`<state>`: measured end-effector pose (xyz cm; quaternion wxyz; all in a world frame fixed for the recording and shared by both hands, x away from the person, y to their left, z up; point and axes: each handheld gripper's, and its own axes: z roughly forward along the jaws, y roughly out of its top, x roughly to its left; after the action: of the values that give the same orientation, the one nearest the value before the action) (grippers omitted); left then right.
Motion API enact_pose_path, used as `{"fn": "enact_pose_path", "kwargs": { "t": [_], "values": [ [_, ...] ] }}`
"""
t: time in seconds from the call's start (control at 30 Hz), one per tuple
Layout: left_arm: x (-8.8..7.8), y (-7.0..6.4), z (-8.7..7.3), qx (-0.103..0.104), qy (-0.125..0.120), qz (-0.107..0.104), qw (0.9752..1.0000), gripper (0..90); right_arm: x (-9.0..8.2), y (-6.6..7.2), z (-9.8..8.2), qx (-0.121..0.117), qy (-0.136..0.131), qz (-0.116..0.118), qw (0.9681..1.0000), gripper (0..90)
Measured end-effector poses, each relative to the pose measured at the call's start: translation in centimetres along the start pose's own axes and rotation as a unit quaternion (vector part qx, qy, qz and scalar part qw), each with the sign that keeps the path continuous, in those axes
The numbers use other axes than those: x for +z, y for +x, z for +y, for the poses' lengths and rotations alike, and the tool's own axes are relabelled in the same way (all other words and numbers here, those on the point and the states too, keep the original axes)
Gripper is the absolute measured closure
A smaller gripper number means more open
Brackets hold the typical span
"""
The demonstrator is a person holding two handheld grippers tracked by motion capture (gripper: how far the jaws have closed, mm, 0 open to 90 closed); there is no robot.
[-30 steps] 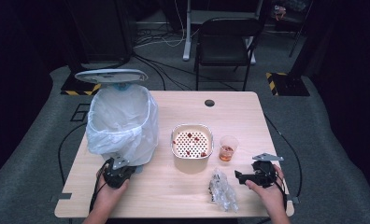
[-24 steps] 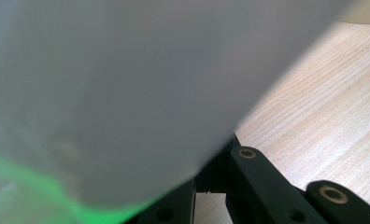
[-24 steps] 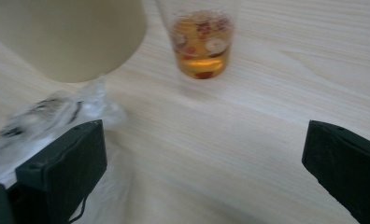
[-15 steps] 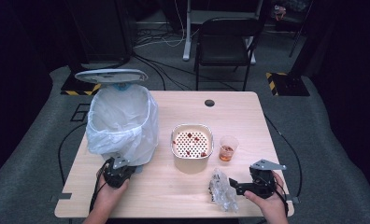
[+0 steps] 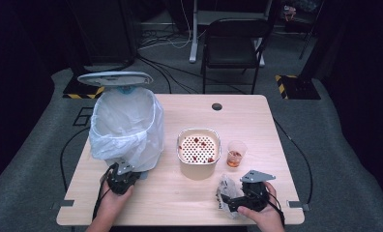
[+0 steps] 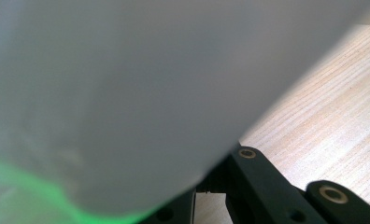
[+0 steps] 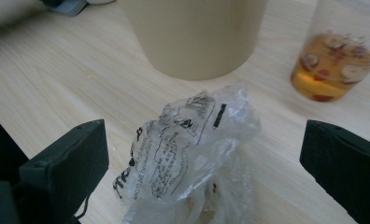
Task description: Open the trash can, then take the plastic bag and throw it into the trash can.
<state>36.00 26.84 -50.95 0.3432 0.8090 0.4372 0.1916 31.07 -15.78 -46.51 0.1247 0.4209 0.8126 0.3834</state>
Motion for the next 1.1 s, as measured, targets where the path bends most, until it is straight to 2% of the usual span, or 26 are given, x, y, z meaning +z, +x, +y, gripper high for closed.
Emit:
{"fn": "enact_pose_path", "kwargs": {
  "t": [0.2,0.3,0.33,0.4,0.47,0.53,0.63,0.67,0.7,0.73,0.77,0.8,0.83,1.0,1.1],
  "values": [
    [0.1,0.0,-0.1,-0.003,-0.007,-0.001,1.0,90.0,2.0,-0.6,-1.0,0.015,0.028,-0.003,0.9995,2.4],
    [0.1,0.0,-0.1,-0.002,-0.005,0.0,1.0,90.0,2.9,-1.0,-1.5,0.011,0.039,-0.003,0.9992,10.0],
    [0.1,0.0,-0.1,-0.002,-0.005,0.0,1.0,90.0,2.9,-1.0,-1.5,0.011,0.039,-0.003,0.9992,10.0],
    [0.1,0.0,-0.1,-0.009,-0.007,-0.002,0.9999,90.0,3.2,-1.1,-1.7,0.007,0.049,0.004,0.9987,16.2],
    [0.1,0.0,-0.1,-0.003,-0.008,-0.001,1.0,90.0,3.4,-1.1,-1.8,0.009,0.049,0.003,0.9987,17.6],
    [0.1,0.0,-0.1,-0.004,-0.008,-0.002,1.0,90.0,3.6,-1.1,-1.8,0.009,0.051,0.01,0.9986,23.2],
    [0.1,0.0,-0.1,-0.003,-0.008,-0.001,1.0,90.0,3.7,-1.1,-1.8,-0.001,0.053,0.014,0.9985,29.5],
    [0.1,0.0,-0.1,-0.005,-0.01,-0.001,0.9999,90.0,3.7,-1.1,-1.8,-0.003,0.054,0.014,0.9984,34.7],
    [0.1,-0.1,-0.1,-0.012,-0.012,-0.003,0.9999,90.0,3.8,-1.1,-1.8,0.003,0.053,0.012,0.9985,37.6],
    [0.1,-0.1,-0.1,-0.012,-0.012,-0.003,0.9999,90.0,3.8,-1.1,-1.8,0.003,0.053,0.012,0.9985,37.6],
    [0.1,-0.1,-0.1,-0.011,-0.012,-0.003,0.9999,90.0,3.8,-1.1,-1.8,-0.003,0.056,0.018,0.9983,41.3],
    [0.0,0.1,-0.1,0.001,-0.003,-0.002,1.0,90.0,3.8,-1.2,-1.8,-0.003,0.058,0.025,0.998,48.3],
    [0.0,0.2,-0.1,0.006,-0.002,-0.001,1.0,90.0,3.7,-1.2,-1.8,-0.004,0.063,0.029,0.9976,51.0],
    [0.0,0.1,-0.1,0.007,-0.001,-0.001,1.0,90.0,3.4,-1.1,-1.6,-0.009,0.062,0.039,0.9972,58.3],
    [0.1,0.0,-0.1,-0.005,-0.009,-0.002,0.9999,90.0,3.1,-1.0,-1.3,-0.016,0.063,0.041,0.997,59.5]
  ]
}}
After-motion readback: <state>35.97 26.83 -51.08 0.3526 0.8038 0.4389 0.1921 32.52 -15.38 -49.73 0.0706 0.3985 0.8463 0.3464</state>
